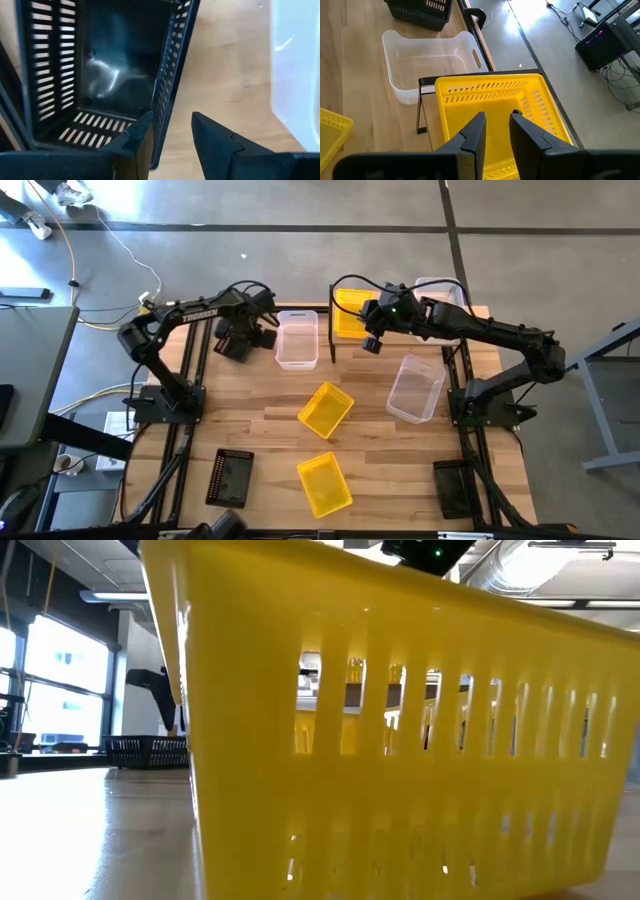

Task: Stack baskets on shelf by color
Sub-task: Put the top black bin on the shelf

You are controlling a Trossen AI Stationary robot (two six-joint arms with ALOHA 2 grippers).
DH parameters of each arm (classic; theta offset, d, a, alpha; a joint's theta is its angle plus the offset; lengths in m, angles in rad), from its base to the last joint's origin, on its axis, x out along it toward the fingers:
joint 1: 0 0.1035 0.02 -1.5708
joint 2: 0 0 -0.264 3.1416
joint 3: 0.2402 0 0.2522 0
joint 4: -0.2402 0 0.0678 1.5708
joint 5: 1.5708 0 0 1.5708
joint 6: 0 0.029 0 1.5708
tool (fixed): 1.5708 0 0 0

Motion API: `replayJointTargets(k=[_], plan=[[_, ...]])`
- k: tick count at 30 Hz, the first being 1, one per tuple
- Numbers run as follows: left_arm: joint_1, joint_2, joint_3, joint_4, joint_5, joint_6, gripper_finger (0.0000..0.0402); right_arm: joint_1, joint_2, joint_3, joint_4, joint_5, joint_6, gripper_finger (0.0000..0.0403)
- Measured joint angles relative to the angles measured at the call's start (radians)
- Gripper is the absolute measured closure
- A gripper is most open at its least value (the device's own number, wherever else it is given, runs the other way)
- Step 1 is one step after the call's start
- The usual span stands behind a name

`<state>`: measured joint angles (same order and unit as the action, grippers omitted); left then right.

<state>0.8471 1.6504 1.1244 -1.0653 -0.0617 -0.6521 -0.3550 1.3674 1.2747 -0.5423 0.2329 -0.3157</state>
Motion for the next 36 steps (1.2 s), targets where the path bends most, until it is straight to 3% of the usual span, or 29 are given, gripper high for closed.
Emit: replayJointTargets(k=[11,21,27,36], plan=[[0.0,0.106,0.0,-0.001,-0.021,0.007,0.029,0.0,0.0,0.0,0.0,0.0,0.0,0.0329],[-0.004,0.077,0.0,-0.018,-0.033,0.098,0.0391,0.002,0.0,0.0,0.0,0.0,0.0,0.0329],[-0.025,0.01,0.0,-0.057,-0.022,0.133,0.0387,0.002,0.0,0.0,0.0,0.0,0.001,0.0329],[-0.106,-0.224,0.0,-0.15,0.027,0.163,0.0396,0.003,0.0,0.0,0.0,-0.063,0.054,0.0329]])
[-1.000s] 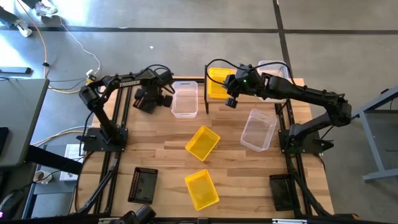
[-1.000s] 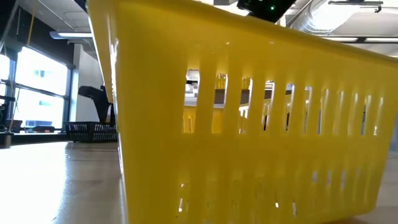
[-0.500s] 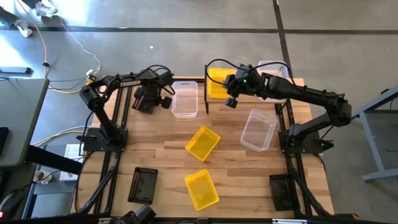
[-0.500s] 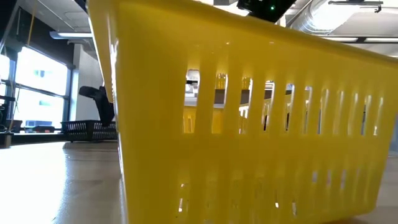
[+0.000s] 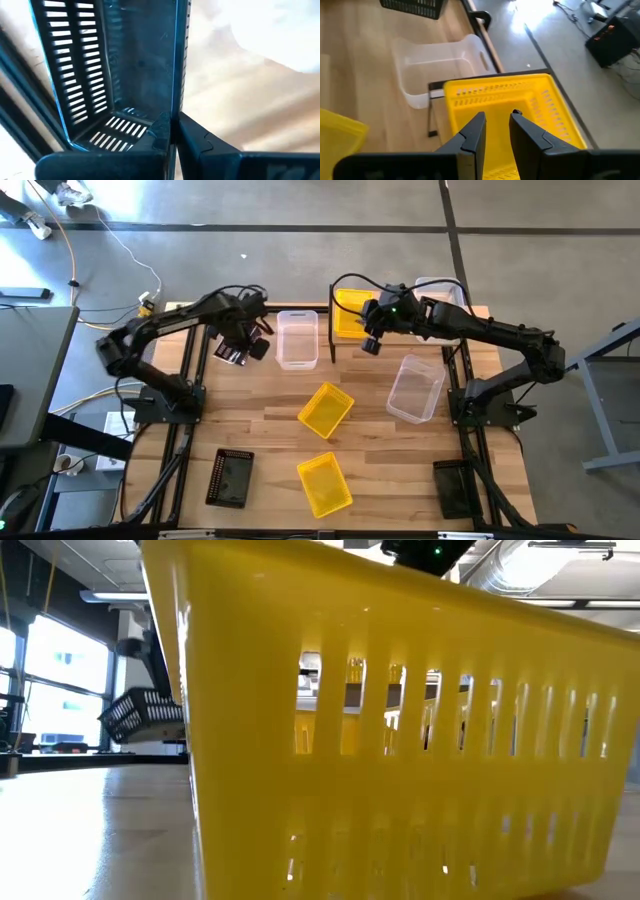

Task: Stack baskets on shelf by color
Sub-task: Put the top black bin on the shelf

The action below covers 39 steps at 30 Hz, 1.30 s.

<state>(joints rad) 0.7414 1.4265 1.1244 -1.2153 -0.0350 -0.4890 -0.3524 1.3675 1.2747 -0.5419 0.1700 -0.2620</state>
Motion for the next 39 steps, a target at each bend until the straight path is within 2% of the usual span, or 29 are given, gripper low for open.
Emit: replayJointTargets(k=[6,15,26,39], plan=[[-0.098,-0.159,0.0,-0.001,0.062,0.075,0.0397,0.052,0.0,0.0,0.0,-0.065,0.053,0.0329],[-0.328,-0.296,0.001,0.0,0.062,0.221,0.0397,0.203,0.0,0.0,0.028,-0.105,0.223,0.0329],[-0.63,-0.269,0.001,0.07,0.061,0.351,0.0397,0.373,0.001,0.0,0.067,-0.189,0.395,0.0329],[-0.846,-0.193,0.001,0.269,0.08,0.616,0.0396,0.455,0.001,0.0,0.078,-0.34,0.303,0.0329]])
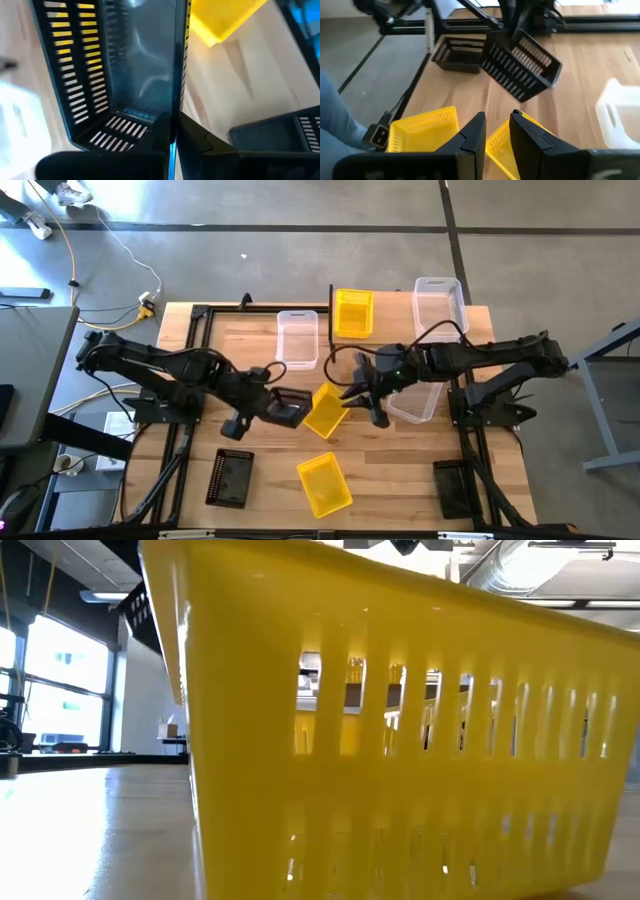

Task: Stack baskets on shelf by color
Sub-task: Put the top black bin on the shelf

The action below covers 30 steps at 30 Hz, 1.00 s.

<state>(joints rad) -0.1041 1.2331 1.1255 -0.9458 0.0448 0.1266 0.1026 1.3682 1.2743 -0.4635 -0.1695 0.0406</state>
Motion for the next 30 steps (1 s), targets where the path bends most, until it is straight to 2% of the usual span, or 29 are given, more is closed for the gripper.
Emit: replayJointTargets(k=[8,13,23,30], plan=[[-0.072,0.072,0.0,0.139,0.0,-0.026,0.0396,0.005,0.0,0.0,0.108,-0.01,-0.148,0.0329],[-0.089,0.115,0.0,0.223,-0.005,-0.028,0.0396,0.002,0.0,0.0,0.159,-0.055,-0.213,0.0329],[-0.088,0.199,0.072,0.192,-0.007,0.0,0.0396,0.001,0.072,0.064,0.127,-0.184,-0.33,0.0329],[-0.087,0.234,0.117,0.161,-0.027,0.009,0.0396,0.016,0.099,0.065,0.102,-0.19,-0.335,0.0329]])
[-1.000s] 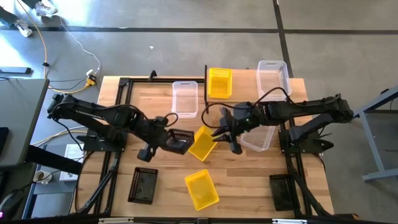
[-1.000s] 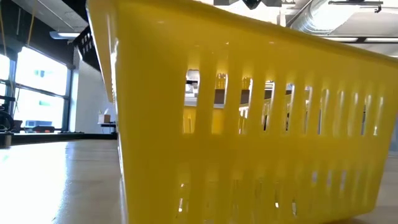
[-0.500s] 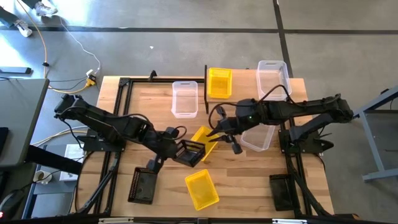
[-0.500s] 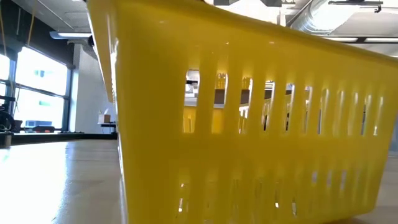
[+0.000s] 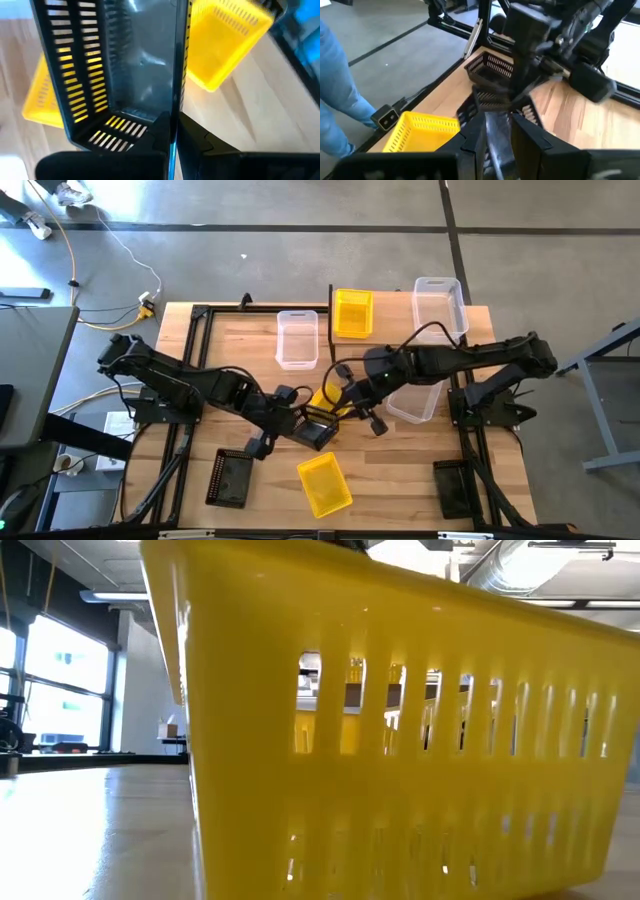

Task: Stack baskets on shelf by color
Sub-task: Put the top black bin on the shelf

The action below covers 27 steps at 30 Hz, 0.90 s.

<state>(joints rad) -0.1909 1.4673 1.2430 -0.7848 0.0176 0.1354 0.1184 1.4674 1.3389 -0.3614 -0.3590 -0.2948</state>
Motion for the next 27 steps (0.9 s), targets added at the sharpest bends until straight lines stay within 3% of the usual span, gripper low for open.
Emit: replayJointTargets(k=[14,27], plan=[[0.001,0.004,-0.002,-0.034,-0.042,0.043,0.0396,0.0,0.088,0.001,0.019,0.009,0.029,0.0328],[0.002,0.004,-0.002,-0.025,-0.059,0.043,0.0396,0.0,0.124,0.001,0.025,-0.036,0.053,0.027]])
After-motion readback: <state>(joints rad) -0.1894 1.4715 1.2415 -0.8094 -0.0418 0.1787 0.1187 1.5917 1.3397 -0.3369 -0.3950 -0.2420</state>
